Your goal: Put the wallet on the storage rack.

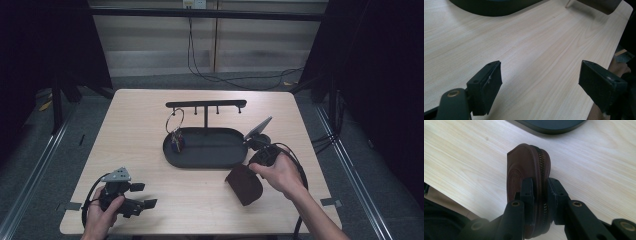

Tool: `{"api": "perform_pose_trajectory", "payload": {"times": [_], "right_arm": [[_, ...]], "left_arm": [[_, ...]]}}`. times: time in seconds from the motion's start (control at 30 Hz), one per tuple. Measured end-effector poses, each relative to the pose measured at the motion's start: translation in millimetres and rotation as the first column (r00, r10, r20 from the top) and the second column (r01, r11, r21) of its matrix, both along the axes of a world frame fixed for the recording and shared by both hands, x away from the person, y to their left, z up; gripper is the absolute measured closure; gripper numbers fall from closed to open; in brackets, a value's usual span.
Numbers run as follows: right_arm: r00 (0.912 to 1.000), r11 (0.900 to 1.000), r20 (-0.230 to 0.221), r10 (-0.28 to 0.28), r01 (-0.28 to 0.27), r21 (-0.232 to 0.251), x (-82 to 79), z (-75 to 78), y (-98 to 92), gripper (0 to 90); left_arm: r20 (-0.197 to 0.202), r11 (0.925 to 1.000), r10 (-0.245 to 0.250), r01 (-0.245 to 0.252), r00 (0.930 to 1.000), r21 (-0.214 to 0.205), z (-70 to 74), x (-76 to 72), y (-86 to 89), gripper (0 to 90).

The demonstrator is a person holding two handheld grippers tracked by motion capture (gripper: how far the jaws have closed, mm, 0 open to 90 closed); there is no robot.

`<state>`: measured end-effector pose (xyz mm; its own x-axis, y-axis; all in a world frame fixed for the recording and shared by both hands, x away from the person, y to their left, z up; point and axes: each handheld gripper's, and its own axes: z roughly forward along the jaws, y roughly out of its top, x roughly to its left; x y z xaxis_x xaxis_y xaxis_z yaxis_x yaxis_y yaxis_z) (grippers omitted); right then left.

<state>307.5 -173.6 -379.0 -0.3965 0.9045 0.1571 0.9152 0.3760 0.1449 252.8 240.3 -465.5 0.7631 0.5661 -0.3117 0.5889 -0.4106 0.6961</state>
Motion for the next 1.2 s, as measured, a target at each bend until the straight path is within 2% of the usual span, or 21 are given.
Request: {"api": "perform_pose_trajectory", "payload": {"times": [0.27, 0.53, 0.87, 1.1, 1.2], "right_arm": [[0.9998, 0.9989, -0.003, -0.02, 0.02, -0.044, 3.4, 13.5, -9.2, 75.4], [0.9995, 0.9962, 0.015, -0.029, 0.03, -0.081, 6.2, 26.7, -12.5, 75.4], [0.9981, 0.9966, 0.045, -0.043, 0.046, -0.068, 11.4, 45.3, -14.2, 75.3], [0.9975, 0.9968, 0.057, -0.041, 0.045, -0.066, 19.2, 50.6, -13.4, 75.1], [0.9966, 0.9976, 0.068, -0.046, 0.049, -0.049, 23.4, 54.8, -14.1, 75.1]], "left_arm": [[-0.006, 1.0, -0.001, 0.001, 1.0, -0.001, -0.4, 0.3, -0.6, 18.5], [-0.006, 1.0, 0.001, -0.001, 1.0, 0.003, -0.5, 0.6, -0.4, 18.5], [-0.011, 1.0, -0.003, 0.003, 0.9999, 0.005, -0.7, 0.6, -0.5, 18.4], [-0.012, 1.0, -0.002, 0.002, 0.9999, 0.004, -0.7, 0.9, -0.3, 18.4], [-0.011, 1.0, -0.004, 0.004, 0.9999, 0.001, -0.4, 0.9, 0.2, 17.9]]}}
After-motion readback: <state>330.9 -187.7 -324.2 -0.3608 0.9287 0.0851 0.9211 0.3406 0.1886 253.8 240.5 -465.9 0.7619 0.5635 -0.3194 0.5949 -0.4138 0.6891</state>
